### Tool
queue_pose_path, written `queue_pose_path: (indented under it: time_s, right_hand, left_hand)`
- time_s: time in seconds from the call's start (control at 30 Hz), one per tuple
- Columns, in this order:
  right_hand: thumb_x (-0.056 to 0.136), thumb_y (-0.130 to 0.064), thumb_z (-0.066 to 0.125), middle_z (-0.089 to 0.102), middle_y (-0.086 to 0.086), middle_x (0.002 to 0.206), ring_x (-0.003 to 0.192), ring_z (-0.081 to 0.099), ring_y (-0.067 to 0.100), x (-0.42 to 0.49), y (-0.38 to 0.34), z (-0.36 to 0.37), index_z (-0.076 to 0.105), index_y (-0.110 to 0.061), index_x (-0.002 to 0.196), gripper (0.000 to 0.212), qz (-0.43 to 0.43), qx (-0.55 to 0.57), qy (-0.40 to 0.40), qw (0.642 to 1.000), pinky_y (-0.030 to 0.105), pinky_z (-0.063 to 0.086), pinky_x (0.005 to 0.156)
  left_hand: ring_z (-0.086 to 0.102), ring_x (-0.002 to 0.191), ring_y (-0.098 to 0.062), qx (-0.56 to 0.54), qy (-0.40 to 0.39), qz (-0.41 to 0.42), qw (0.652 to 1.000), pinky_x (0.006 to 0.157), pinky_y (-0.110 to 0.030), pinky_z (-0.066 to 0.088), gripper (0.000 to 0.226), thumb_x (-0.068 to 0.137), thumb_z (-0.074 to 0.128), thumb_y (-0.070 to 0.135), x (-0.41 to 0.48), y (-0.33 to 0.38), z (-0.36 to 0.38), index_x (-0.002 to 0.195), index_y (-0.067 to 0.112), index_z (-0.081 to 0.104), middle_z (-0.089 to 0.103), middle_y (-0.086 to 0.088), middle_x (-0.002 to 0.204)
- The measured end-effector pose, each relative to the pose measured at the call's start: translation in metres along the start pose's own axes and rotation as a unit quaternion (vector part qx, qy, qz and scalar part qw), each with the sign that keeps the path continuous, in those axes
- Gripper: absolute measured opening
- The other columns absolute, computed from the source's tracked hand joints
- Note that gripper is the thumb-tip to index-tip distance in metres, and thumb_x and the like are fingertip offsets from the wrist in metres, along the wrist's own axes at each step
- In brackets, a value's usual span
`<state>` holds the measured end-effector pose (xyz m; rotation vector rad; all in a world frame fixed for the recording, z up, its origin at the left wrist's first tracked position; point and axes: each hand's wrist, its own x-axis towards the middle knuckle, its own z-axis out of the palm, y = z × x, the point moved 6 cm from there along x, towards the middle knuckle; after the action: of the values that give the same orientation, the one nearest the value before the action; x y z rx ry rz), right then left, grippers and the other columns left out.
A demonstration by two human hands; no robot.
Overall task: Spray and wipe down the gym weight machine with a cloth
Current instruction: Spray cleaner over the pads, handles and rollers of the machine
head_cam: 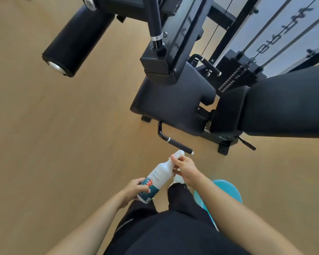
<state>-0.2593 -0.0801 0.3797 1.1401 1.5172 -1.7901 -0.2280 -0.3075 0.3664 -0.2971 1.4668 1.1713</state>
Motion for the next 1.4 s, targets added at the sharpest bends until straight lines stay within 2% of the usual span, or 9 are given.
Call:
queue_pose_path:
  time_s: [0.17,0.37,0.53,0.6,0.7,0.87,1.07,1.23,1.4]
  right_hand:
    - [0.097,-0.028,0.071,0.068,0.009,0.109,0.089,0.071,0.018,-0.018,0.014,0.008,0.066,-0.008,0.118,0.03,-0.02,0.008,-0.017,1.0,0.03,0.058,0.074]
    - [0.087,-0.026,0.083,0.059,0.006,0.137,0.123,0.063,0.025,-0.045,0.031,0.018,0.043,-0.025,0.142,0.068,0.0,0.001,-0.132,0.991,0.04,0.062,0.083]
    - [0.083,-0.013,0.085,0.067,0.012,0.116,0.112,0.069,0.029,-0.053,0.042,0.017,0.052,-0.014,0.129,0.057,-0.065,-0.043,-0.119,0.99,0.048,0.061,0.093]
    - [0.078,-0.017,0.09,0.068,0.009,0.11,0.105,0.07,0.025,-0.052,0.04,0.01,0.055,-0.015,0.123,0.057,-0.106,-0.094,-0.084,0.986,0.041,0.062,0.089]
    - [0.074,-0.021,0.092,0.065,0.002,0.109,0.102,0.068,0.017,-0.049,0.046,0.004,0.051,-0.021,0.12,0.061,-0.111,-0.173,-0.058,0.977,0.034,0.061,0.086]
    - [0.053,-0.054,0.097,0.067,-0.006,0.117,0.109,0.069,0.016,-0.034,0.066,-0.001,0.048,-0.035,0.131,0.093,-0.107,-0.267,-0.045,0.957,0.044,0.062,0.089]
    - [0.057,-0.052,0.09,0.065,-0.007,0.114,0.105,0.068,0.016,-0.043,0.069,-0.012,0.047,-0.041,0.129,0.085,-0.097,-0.327,-0.069,0.937,0.045,0.062,0.087]
    - [0.057,-0.049,0.086,0.065,-0.007,0.118,0.108,0.067,0.015,-0.059,0.065,-0.006,0.041,-0.04,0.139,0.094,-0.089,-0.353,-0.102,0.926,0.042,0.06,0.092]
    - [0.058,-0.05,0.085,0.067,-0.003,0.111,0.1,0.069,0.016,-0.063,0.075,-0.007,0.051,-0.031,0.116,0.07,-0.059,-0.344,-0.079,0.934,0.045,0.061,0.088]
  left_hand:
    - [0.074,0.101,-0.026,0.011,-0.022,-0.002,1.0,0.081,-0.035,0.061,0.053,0.068,0.067,0.023,-0.007,-0.021,0.006,0.121,0.021,0.066,0.076,-0.008,0.111]
    - [0.07,0.11,-0.033,-0.006,-0.045,0.027,0.999,0.091,-0.041,0.056,0.061,0.067,0.068,0.026,-0.008,-0.01,0.022,0.127,0.02,0.065,0.074,-0.011,0.116]
    - [0.065,0.115,-0.026,0.015,-0.083,0.051,0.995,0.107,-0.052,0.048,0.061,0.072,0.058,0.026,-0.002,0.006,0.042,0.134,0.025,0.059,0.069,-0.01,0.126]
    - [0.057,0.126,-0.019,-0.002,-0.047,0.054,0.997,0.112,-0.049,0.044,0.078,0.067,0.056,0.036,0.0,0.016,0.042,0.144,0.03,0.05,0.063,-0.002,0.135]
    - [0.052,0.131,-0.012,-0.028,0.03,0.125,0.991,0.097,-0.027,0.046,0.082,0.074,0.06,0.043,0.0,0.053,0.041,0.152,0.029,0.04,0.055,0.003,0.145]
    - [0.068,0.111,-0.014,0.045,0.08,0.229,0.969,0.092,-0.032,0.059,0.045,0.08,0.085,0.034,0.006,0.101,0.054,0.119,0.03,0.065,0.071,0.005,0.116]
    - [0.065,0.102,-0.01,0.09,0.133,0.238,0.958,0.084,-0.03,0.058,0.035,0.083,0.083,0.024,0.014,0.1,0.064,0.113,0.026,0.066,0.066,0.006,0.117]
    - [0.065,0.073,-0.019,0.048,0.237,0.196,0.95,0.07,-0.038,0.056,0.017,0.073,0.072,0.033,0.019,0.087,0.069,0.078,0.018,0.064,0.067,0.0,0.079]
    - [0.059,0.066,-0.021,0.005,0.262,0.149,0.954,0.066,-0.037,0.052,0.013,0.068,0.071,0.027,0.028,0.078,0.067,0.066,0.018,0.061,0.064,0.003,0.066]
